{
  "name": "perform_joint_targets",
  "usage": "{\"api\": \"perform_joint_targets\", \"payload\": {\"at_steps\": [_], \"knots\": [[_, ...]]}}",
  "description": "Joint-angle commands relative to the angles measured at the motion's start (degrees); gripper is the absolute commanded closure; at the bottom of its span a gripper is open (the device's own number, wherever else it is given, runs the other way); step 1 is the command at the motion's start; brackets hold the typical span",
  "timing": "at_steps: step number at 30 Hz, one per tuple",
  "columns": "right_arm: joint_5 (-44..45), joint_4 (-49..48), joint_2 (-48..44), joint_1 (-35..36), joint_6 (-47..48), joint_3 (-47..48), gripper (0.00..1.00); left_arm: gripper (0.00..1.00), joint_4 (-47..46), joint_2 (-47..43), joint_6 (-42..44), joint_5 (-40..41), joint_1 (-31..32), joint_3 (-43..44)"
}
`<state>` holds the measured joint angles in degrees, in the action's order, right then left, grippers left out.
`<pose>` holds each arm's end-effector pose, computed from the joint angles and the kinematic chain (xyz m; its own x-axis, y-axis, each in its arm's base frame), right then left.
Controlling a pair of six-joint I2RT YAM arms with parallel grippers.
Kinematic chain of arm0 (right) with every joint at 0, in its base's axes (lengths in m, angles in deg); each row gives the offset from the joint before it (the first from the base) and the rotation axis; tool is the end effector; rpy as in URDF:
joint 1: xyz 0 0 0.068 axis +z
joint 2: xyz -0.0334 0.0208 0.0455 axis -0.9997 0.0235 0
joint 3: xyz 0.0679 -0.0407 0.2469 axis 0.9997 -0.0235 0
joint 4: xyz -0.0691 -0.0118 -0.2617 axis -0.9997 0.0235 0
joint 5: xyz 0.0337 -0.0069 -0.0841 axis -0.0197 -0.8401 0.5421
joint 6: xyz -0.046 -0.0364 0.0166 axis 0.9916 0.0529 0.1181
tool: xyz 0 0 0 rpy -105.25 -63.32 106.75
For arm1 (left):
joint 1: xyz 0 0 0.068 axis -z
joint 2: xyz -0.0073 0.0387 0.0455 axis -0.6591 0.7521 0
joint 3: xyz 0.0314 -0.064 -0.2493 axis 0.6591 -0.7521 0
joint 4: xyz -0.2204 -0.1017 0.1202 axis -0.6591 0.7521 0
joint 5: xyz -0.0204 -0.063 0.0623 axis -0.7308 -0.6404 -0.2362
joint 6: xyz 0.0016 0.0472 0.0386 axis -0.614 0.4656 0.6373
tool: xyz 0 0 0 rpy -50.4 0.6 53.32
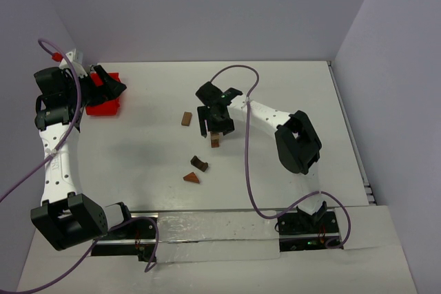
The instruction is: Build the wood block tower
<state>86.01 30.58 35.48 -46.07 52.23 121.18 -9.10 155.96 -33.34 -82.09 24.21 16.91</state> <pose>0.3237 0.2931 0.1937 -0.9196 -0.1566 -0.3603 -0.2179 0.9665 0.1359 0.2852 0.0612 0.3609 -0.4662 -0.3653 -0.8058 0.1078 0.8805 -0.4615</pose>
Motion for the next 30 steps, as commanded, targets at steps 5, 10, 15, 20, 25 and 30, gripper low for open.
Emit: {"api": "perform_joint_targets", "payload": {"at_steps": [5,10,15,20,25,30], "knots": [[-2.4,-1.5,-1.7,0.0,1.8,-0.9,0.14,0.01,-2.1,0.0,1.9,-4.3,-0.4,0.9],[-5.7,-2.6,-5.6,0.3,5.5,-1.4,0.00,0.01,-2.6,-0.9,4.9,-9.1,-0.4,0.1],[-8.7,-3.8,-12.9,0.4,9.0,-4.0,0.00,0.01,-0.4,0.3,6.2,-8.3,-0.2,1.1],[-11.4,-2.8,-20.9,0.2,13.6,-5.8,0.00,0.01,1.5,0.2,9.9,-2.2,2.6,0.2],[-12.2,-1.7,-29.4,-1.4,18.5,-7.4,0.00,0.01,2.8,0.6,15.5,7.1,10.5,-2.0],[-11.4,-3.2,-35.6,-6.6,20.7,-11.1,0.00,0.04,3.0,5.8,18.4,14.6,19.5,-0.5]]}}
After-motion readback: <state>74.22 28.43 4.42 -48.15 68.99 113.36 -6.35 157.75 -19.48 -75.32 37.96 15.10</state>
